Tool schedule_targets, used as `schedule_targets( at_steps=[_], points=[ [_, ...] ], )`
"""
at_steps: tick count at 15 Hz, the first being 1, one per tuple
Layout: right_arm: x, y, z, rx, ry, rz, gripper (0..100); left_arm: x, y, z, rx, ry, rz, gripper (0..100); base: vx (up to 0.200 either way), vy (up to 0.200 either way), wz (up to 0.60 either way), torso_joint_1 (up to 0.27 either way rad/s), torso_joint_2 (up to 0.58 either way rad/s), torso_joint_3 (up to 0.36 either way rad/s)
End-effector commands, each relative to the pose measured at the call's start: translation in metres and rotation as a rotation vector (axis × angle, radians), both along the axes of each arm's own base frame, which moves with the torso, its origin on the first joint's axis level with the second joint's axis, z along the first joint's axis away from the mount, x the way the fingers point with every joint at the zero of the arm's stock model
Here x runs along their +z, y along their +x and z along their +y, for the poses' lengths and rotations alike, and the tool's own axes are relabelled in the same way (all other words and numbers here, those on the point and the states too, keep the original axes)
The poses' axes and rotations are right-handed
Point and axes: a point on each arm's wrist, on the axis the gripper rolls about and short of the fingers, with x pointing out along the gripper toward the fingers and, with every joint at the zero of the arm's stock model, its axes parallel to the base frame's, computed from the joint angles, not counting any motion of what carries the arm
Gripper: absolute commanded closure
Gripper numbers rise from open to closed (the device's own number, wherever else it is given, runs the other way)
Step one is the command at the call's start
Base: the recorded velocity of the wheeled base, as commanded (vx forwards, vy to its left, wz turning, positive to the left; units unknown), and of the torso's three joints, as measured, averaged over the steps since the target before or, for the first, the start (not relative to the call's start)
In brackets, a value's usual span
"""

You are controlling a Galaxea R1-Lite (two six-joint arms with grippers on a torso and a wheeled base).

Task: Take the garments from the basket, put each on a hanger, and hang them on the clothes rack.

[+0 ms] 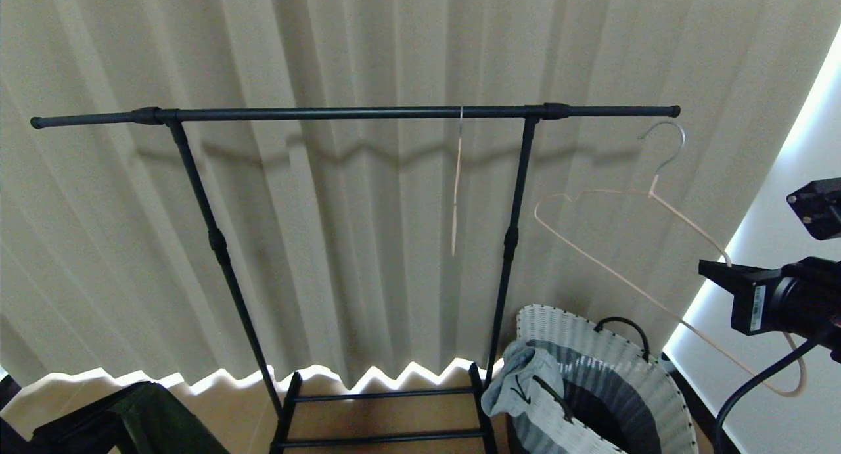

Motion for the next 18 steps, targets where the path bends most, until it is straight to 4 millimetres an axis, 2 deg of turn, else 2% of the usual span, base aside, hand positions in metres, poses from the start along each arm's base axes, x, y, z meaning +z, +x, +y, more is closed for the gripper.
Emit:
schedule_targets(
  at_steps=[1, 4, 6, 9, 11, 14, 16, 18],
  points=[
    [-0.006, -0.015, 0.009, 0.067, 0.008, 0.006, 100, 0.001, 0.002, -0.001, 0.000, 0.000, 0.003, 100, 0.000, 0.000, 0.00, 0.000, 0.00, 0.000],
    [-0.008, -0.025, 0.032, 0.193, 0.072, 0.025, 100, 0.008, 0.016, -0.007, 0.009, 0.015, 0.033, 100, 0.000, 0.000, 0.00, 0.000, 0.00, 0.000],
    [-0.010, -0.032, 0.050, 0.279, 0.119, 0.052, 100, 0.028, 0.040, -0.017, 0.025, 0.018, 0.033, 100, 0.000, 0.000, 0.00, 0.000, 0.00, 0.000],
    [-0.010, -0.039, 0.065, 0.380, 0.137, 0.060, 100, 0.053, 0.082, -0.035, 0.112, 0.049, 0.034, 100, 0.000, 0.000, 0.00, 0.000, 0.00, 0.000],
    [-0.010, -0.038, 0.075, 0.440, 0.156, 0.043, 100, 0.061, 0.101, -0.047, 0.128, 0.062, 0.043, 100, 0.000, 0.000, 0.00, 0.000, 0.00, 0.000],
    [-0.015, -0.031, 0.097, 0.506, 0.168, 0.028, 100, 0.065, 0.120, -0.066, 0.103, 0.076, 0.055, 100, 0.000, 0.000, 0.00, 0.000, 0.00, 0.000],
    [-0.017, -0.030, 0.108, 0.543, 0.177, 0.013, 100, 0.068, 0.139, -0.074, 0.200, 0.095, 0.044, 100, 0.000, 0.000, 0.00, 0.000, 0.00, 0.000],
    [-0.017, -0.033, 0.111, 0.564, 0.178, 0.015, 100, 0.069, 0.147, -0.076, 0.255, 0.106, 0.041, 100, 0.000, 0.000, 0.00, 0.000, 0.00, 0.000]
  ],
)
